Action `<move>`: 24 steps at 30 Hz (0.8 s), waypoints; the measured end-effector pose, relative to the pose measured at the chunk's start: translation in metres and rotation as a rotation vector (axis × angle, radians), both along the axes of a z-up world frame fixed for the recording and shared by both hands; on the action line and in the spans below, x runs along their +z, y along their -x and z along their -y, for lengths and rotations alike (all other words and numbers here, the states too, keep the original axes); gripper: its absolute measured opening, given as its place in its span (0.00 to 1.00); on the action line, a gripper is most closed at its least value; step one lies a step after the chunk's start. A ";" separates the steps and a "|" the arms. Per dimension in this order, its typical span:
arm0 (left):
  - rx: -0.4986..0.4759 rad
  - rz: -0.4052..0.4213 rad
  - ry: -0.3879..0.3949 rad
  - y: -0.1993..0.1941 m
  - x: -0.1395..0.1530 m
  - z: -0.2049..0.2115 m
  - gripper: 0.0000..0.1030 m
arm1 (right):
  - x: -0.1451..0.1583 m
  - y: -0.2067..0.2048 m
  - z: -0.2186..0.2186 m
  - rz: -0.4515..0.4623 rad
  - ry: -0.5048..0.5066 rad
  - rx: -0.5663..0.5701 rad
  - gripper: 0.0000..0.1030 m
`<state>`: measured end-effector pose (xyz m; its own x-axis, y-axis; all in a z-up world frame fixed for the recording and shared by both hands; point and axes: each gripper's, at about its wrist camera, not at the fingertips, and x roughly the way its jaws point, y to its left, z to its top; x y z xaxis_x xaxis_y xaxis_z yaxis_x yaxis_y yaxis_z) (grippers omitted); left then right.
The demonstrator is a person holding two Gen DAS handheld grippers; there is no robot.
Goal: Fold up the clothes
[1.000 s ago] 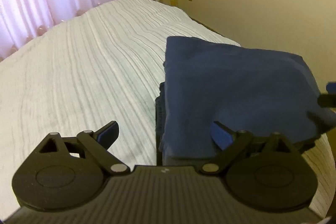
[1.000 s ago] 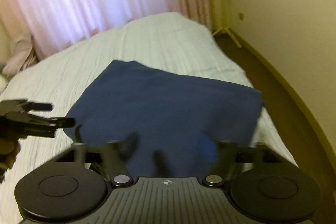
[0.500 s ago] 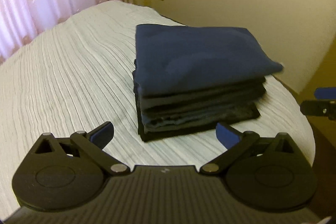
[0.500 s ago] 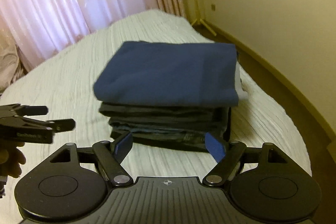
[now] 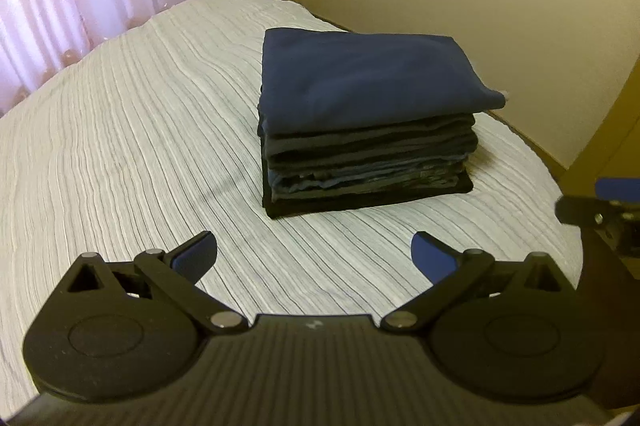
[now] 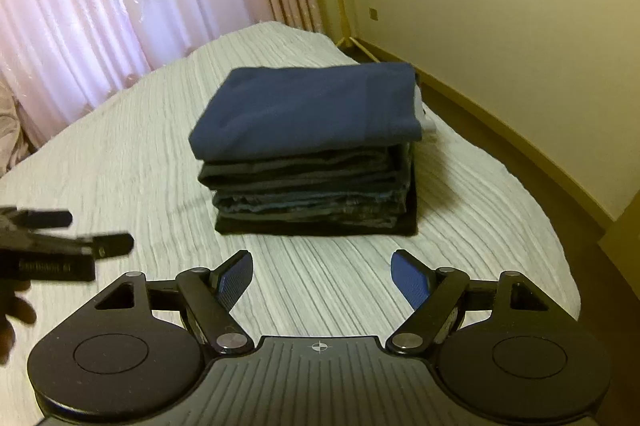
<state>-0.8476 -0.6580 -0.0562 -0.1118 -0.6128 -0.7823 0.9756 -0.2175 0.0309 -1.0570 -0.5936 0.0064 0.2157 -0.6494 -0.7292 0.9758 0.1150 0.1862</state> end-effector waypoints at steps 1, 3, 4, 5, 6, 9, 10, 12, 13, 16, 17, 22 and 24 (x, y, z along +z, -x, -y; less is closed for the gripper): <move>0.009 0.004 0.008 0.003 0.002 -0.002 0.99 | 0.003 0.001 0.001 -0.001 0.007 0.011 0.77; 0.027 0.011 0.021 0.009 0.007 -0.005 0.99 | 0.008 0.004 0.003 -0.004 0.020 0.034 0.77; 0.034 0.013 0.024 0.012 0.009 -0.007 0.99 | 0.010 0.006 0.004 0.000 0.025 0.042 0.77; 0.039 0.011 0.024 0.015 0.012 -0.008 0.99 | 0.012 0.009 0.005 0.005 0.028 0.048 0.77; 0.046 0.008 0.026 0.017 0.015 -0.011 0.99 | 0.014 0.012 0.006 0.010 0.031 0.056 0.77; 0.070 -0.003 0.043 0.023 0.022 -0.020 0.99 | 0.017 0.022 0.006 0.019 0.032 0.082 0.77; 0.082 -0.001 0.055 0.025 0.024 -0.024 0.99 | 0.017 0.025 0.005 0.021 0.031 0.090 0.77; 0.108 0.003 0.076 0.028 0.028 -0.030 0.99 | 0.016 0.029 0.005 0.031 0.027 0.106 0.77; 0.129 0.004 0.080 0.029 0.029 -0.033 0.99 | 0.015 0.031 0.004 0.036 0.024 0.114 0.77; 0.168 0.004 0.071 0.029 0.029 -0.039 0.99 | 0.014 0.035 0.001 0.045 0.016 0.135 0.77; 0.166 0.000 0.073 0.029 0.029 -0.041 0.99 | 0.015 0.036 -0.001 0.044 0.020 0.137 0.77; 0.138 0.007 0.064 0.025 0.029 -0.042 0.99 | 0.021 0.038 -0.012 0.027 0.035 0.089 0.77; 0.120 0.006 0.063 0.023 0.029 -0.041 0.99 | 0.023 0.035 -0.017 0.003 0.029 0.055 0.77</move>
<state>-0.8704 -0.6172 -0.0270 -0.0302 -0.6692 -0.7425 0.9942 -0.0967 0.0467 -1.0920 -0.5770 0.0294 0.2536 -0.6576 -0.7094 0.9673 0.1739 0.1847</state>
